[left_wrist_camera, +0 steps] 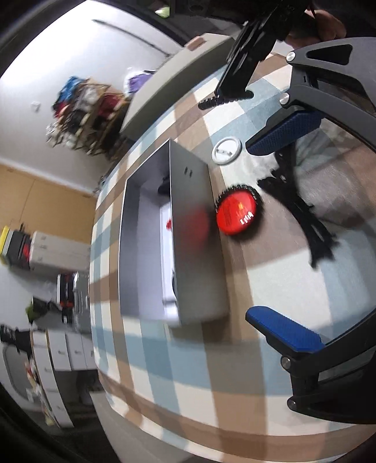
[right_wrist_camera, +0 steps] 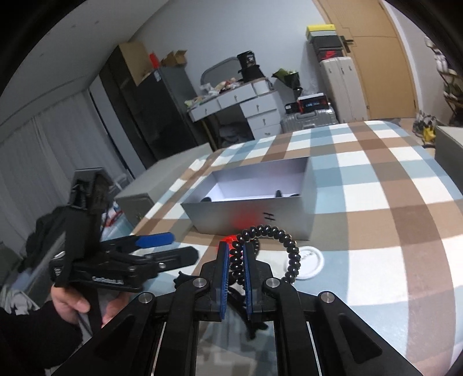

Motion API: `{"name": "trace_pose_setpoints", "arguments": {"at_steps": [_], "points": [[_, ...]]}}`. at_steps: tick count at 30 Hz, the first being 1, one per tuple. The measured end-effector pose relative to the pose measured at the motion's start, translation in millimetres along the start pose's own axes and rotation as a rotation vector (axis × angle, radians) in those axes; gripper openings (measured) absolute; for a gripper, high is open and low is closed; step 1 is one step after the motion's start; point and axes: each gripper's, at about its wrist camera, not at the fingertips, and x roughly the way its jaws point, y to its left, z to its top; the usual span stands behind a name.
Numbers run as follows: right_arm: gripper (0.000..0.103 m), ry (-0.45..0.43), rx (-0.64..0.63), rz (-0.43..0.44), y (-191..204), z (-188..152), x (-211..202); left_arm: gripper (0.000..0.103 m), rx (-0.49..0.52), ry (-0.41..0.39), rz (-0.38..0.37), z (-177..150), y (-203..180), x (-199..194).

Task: Organize jewelry
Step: 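Close the right gripper on the black coiled hair tie, then grasp the red China badge with the left gripper while the right gripper holds the hair tie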

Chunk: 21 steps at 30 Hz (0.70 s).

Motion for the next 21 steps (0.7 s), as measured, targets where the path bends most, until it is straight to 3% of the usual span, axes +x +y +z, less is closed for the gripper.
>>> {"name": "trace_pose_setpoints", "arguments": {"at_steps": [5, 8, 9, 13, 17, 21], "points": [[0.009, -0.027, 0.024, 0.024, -11.6, 1.4, -10.5, 0.101, -0.001, 0.095, 0.002, 9.4, -5.7, 26.7], [0.010, -0.038, 0.057, 0.064, -19.4, 1.9, -12.0, 0.099, -0.019, 0.109, 0.023, 11.2, -0.8, 36.4], [0.010, -0.040, 0.065, 0.076, -20.5, 1.4, -12.9, 0.091, -0.025, 0.108, 0.028, 11.4, -0.1, 37.0], [0.011, -0.038, 0.069, 0.092, -22.7, -1.3, -13.3, 0.080, -0.036, 0.095, -0.001, 11.2, 3.6, 32.4], [0.011, -0.039, 0.083, 0.107, -25.1, -2.6, -12.0, 0.054, -0.016, 0.095, -0.015, 10.3, -2.8, 30.9], [0.012, -0.006, 0.074, 0.091, -24.0, -4.6, -5.8, 0.036, 0.006, 0.110, -0.023, 12.2, -8.2, 34.6]]}}
